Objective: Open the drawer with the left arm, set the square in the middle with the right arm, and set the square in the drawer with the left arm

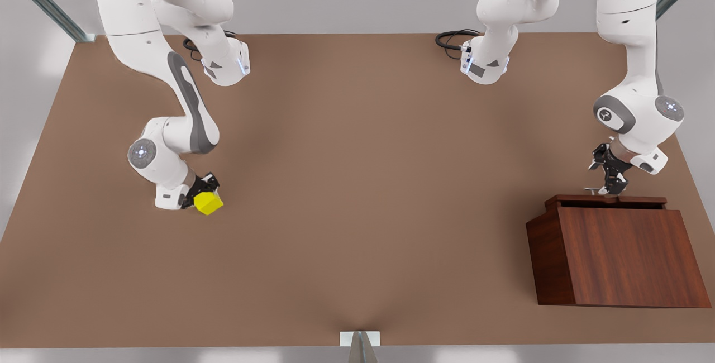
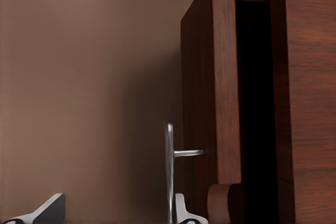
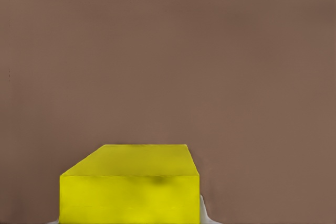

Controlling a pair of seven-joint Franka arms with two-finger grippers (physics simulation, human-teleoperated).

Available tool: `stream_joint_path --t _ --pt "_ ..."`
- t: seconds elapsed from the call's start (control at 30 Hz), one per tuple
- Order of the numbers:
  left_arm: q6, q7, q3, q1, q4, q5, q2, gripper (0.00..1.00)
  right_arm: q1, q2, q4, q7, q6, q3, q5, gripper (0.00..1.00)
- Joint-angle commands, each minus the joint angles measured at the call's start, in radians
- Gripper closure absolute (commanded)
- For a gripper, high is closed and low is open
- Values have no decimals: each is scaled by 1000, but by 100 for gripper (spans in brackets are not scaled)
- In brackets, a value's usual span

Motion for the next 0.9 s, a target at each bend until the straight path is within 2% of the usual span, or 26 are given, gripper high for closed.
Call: stream_joint_path --t 0.0,0.07,0.17,0.3,0.37,0.43,0.5,0.57,0.67,0.83,0.87 --pt "1 0 1 4 0 4 0 0 9 -1 7 20 -3 0 -11 33" --pt "-2 0 1 9 0 4 -3 0 135 46 85 110 -3 -1 -15 33" --pt "-1 0 1 10 -49 5 -46 0 282 178 303 253 -92 -3 -27 32" --pt "-2 2 15 9 -78 5 -68 0 410 388 659 405 -274 -4 -27 32" --pt "-2 2 24 9 -94 8 -84 0 428 420 731 451 -328 -3 -38 31" --pt "-4 2 29 10 -113 8 -100 0 508 494 881 530 -393 -8 -38 31" --pt "-4 2 36 10 -129 8 -118 0 575 571 990 572 -414 -8 -38 30" --pt "-8 2 41 9 -170 8 -158 0 673 709 1153 675 -402 -14 -38 30" --pt "-10 2 50 9 -190 8 -184 0 727 781 1221 686 -319 -27 -35 28" --pt "-10 2 52 9 -207 10 -189 0 841 842 1222 689 -184 -23 -34 25" --pt "-10 2 52 9 -210 10 -195 0 853 855 1219 690 -132 -23 -34 21"
